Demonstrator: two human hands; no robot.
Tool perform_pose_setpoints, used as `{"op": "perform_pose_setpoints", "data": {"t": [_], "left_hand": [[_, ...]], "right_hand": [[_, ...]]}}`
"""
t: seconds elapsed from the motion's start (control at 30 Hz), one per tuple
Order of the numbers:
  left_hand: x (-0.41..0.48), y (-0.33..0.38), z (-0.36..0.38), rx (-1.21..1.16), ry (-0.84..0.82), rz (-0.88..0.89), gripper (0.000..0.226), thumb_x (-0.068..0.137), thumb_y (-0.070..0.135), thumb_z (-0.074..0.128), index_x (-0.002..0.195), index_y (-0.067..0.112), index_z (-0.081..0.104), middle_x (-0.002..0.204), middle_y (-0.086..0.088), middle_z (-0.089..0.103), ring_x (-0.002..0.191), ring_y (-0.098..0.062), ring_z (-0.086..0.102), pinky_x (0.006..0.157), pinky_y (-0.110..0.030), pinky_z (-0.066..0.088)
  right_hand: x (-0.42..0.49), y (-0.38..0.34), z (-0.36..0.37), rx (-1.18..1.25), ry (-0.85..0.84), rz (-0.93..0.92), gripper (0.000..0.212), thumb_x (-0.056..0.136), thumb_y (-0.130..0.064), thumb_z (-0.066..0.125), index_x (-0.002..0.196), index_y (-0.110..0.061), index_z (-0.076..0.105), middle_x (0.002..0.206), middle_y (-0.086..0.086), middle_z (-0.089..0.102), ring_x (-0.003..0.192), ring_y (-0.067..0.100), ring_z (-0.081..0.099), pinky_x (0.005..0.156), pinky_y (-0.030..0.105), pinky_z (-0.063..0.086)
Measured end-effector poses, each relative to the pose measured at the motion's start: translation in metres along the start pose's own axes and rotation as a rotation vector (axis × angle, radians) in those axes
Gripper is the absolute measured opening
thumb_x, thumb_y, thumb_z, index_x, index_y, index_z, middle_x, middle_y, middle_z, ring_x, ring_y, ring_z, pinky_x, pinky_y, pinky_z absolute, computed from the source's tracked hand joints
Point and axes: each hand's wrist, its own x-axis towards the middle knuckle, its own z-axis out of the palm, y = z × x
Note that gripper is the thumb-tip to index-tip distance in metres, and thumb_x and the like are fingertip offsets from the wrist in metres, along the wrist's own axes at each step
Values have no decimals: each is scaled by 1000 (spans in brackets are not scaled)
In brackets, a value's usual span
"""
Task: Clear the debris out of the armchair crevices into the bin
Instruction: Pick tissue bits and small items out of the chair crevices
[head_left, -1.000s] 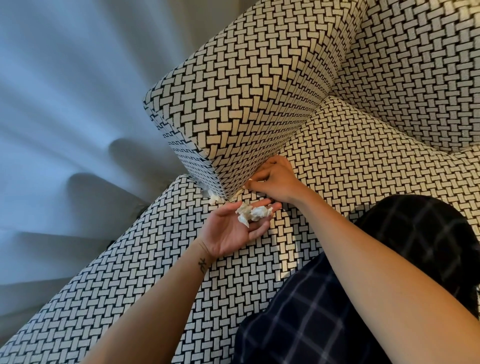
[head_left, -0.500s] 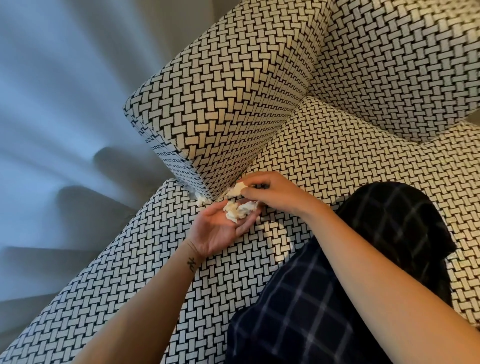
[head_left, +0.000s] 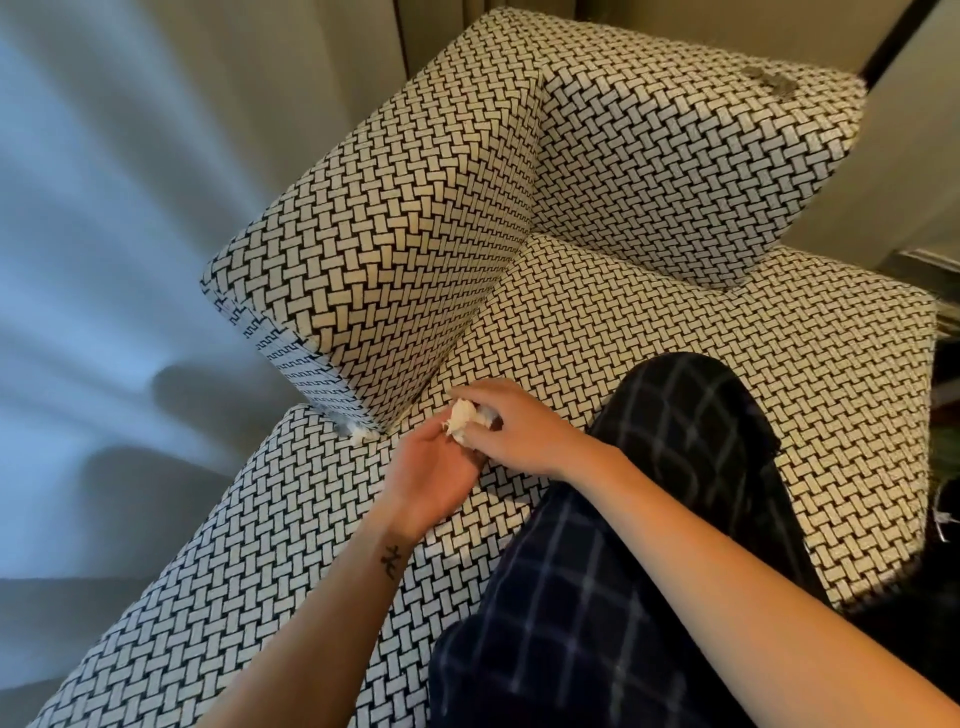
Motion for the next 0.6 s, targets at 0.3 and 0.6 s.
{"op": "perform_pose_setpoints", "data": {"t": [0.3, 0.6], "left_hand": [[9, -7, 77, -13, -50, -14, 63, 108, 38, 35, 146, -12, 40, 150, -24, 48, 141, -33, 46, 121, -40, 34], [38, -23, 165, 69, -163, -124, 51, 104, 18, 39, 147, -11, 37, 147, -25, 48, 139, -31, 46, 124, -40, 29]], "right_hand": [[-19, 5, -42, -37, 356, -113, 29, 99, -36, 60, 127, -28, 62, 121, -7, 58, 117, 5, 44, 104, 30, 39], [-45, 13, -119, 223, 642, -39, 21, 104, -24, 54, 122, -30, 63, 106, -9, 68, 90, 5, 67, 77, 24, 58]]}}
